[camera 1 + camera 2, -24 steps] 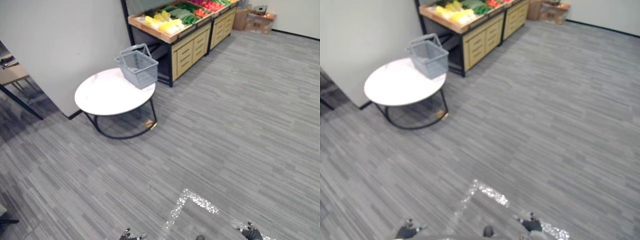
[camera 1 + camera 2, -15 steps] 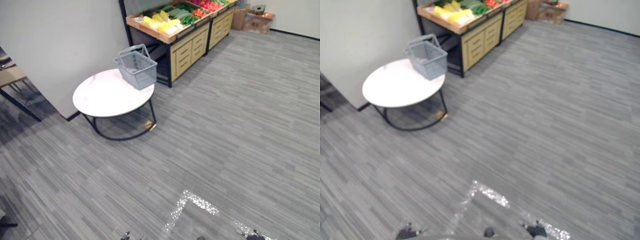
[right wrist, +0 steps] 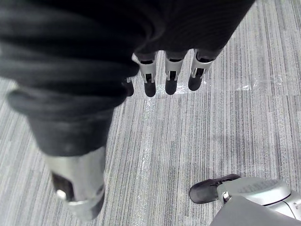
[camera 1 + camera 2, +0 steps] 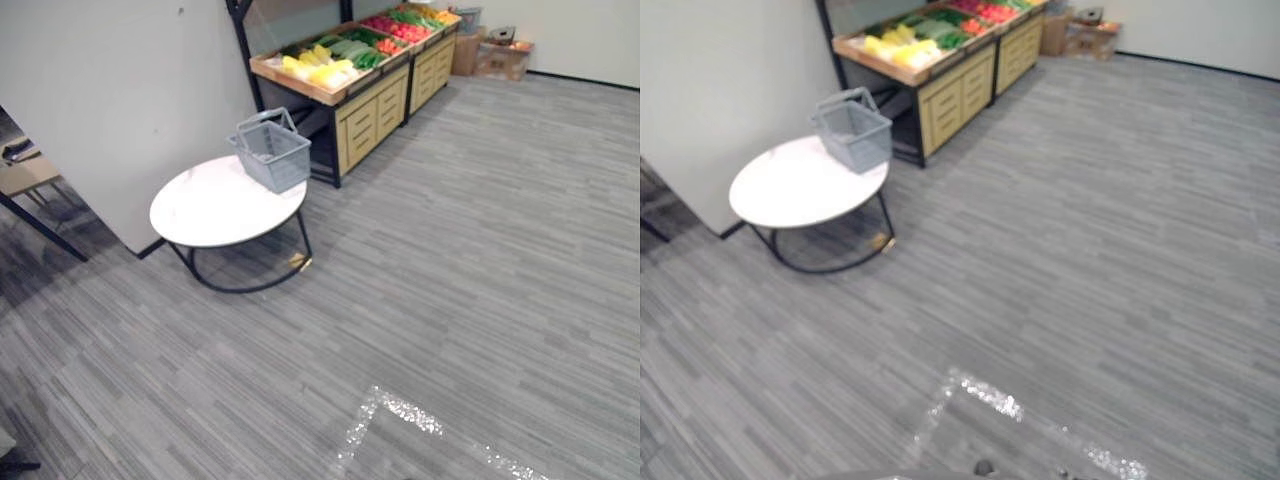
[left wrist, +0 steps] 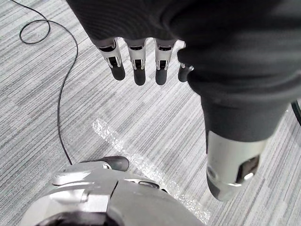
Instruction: Pick vegetable in the basket
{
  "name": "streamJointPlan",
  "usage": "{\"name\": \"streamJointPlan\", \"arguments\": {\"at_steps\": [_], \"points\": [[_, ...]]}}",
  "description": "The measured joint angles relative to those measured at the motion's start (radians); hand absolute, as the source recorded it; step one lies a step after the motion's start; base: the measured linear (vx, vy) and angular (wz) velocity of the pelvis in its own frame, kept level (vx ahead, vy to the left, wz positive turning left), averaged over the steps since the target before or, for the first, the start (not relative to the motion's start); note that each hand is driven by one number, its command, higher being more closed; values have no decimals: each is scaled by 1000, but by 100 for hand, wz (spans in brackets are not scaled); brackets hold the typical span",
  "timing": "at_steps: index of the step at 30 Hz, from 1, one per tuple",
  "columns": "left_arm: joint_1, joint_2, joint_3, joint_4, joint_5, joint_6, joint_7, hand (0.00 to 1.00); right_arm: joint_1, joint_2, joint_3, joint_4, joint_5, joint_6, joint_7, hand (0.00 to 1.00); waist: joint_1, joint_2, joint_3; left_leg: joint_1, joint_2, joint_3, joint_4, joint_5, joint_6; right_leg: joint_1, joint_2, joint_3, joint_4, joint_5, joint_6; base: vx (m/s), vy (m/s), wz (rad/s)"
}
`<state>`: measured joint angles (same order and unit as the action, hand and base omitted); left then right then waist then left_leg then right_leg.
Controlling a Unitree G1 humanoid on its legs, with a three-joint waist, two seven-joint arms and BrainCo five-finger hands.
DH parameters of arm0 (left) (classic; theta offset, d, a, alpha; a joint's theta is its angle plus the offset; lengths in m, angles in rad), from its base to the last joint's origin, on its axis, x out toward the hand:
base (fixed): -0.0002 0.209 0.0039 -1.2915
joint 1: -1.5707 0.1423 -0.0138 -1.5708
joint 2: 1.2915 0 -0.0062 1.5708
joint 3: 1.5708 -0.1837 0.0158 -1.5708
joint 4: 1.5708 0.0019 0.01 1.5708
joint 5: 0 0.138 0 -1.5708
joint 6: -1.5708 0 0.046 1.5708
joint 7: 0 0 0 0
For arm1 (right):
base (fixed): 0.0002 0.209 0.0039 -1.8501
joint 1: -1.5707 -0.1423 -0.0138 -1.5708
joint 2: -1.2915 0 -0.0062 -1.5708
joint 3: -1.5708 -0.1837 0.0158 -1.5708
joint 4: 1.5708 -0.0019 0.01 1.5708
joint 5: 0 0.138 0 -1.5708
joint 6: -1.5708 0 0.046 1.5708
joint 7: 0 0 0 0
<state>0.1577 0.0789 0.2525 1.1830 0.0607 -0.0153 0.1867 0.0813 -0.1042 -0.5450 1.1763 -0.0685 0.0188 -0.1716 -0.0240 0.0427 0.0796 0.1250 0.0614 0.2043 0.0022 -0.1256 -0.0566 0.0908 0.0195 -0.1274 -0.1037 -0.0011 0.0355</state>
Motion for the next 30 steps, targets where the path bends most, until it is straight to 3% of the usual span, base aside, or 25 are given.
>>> {"name": "streamJointPlan", "arguments": {"at_steps": [9, 30], "points": [[3, -8, 68, 0, -9, 5, 45, 0, 0, 5, -20, 19, 8, 0, -20, 0, -1, -3, -3, 3, 0, -22, -18, 4, 1, 1, 1, -22, 0, 2, -3, 34, -24, 6], [-7, -13, 57, -1, -12, 18, 46, 0, -38, 13, -30, 48, 9, 5, -20, 0, 1, -15, 12, -4, -4, -21, -33, 5, -3, -18, -2, -33, 1, 2, -3, 12, -14, 0]]}}
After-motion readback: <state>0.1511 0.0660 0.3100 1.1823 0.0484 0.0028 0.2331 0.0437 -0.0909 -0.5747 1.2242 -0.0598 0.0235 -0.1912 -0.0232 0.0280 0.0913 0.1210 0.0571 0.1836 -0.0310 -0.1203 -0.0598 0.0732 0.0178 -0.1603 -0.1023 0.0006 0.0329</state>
